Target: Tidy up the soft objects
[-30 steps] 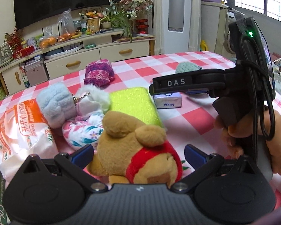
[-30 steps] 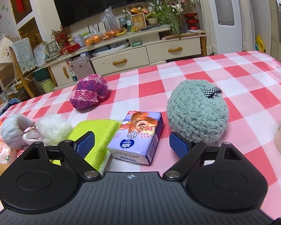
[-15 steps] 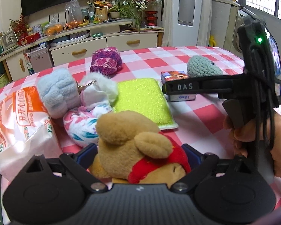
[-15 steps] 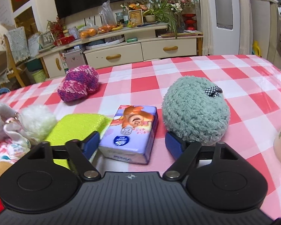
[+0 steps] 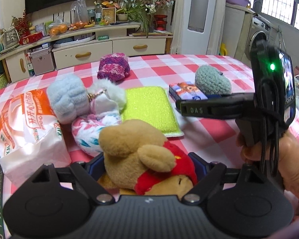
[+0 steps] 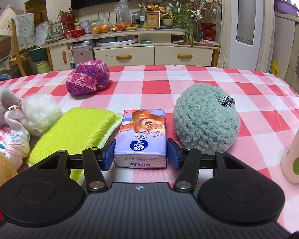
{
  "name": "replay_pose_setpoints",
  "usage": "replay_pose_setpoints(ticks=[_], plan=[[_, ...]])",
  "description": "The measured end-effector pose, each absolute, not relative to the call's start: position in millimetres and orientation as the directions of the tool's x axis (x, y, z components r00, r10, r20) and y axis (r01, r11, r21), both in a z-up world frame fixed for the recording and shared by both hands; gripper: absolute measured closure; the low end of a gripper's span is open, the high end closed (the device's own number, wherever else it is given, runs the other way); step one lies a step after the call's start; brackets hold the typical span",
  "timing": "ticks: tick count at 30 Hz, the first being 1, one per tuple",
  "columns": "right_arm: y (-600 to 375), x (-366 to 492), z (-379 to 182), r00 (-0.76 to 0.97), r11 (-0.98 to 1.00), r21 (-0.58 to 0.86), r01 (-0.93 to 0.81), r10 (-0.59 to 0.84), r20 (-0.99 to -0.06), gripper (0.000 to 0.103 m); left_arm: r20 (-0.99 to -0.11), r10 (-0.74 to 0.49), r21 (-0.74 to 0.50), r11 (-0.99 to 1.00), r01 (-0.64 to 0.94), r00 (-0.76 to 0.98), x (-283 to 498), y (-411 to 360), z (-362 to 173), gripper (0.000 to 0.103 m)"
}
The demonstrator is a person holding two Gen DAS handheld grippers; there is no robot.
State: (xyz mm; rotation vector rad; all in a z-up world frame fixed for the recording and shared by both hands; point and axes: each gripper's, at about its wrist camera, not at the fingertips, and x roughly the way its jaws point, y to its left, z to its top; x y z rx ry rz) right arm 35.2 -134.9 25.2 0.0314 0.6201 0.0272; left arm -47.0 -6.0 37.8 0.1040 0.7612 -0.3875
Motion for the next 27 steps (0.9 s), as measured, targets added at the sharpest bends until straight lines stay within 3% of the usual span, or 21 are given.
replay_pose_setpoints(ticks=[27], plan=[[-108, -28, 44, 0.875, 0.999, -0.035, 0.004, -0.020, -0.484, 0.038, -0.575, -0.363, -0.174, 0.930, 0.324, 0.733, -65, 46, 76, 0.018]])
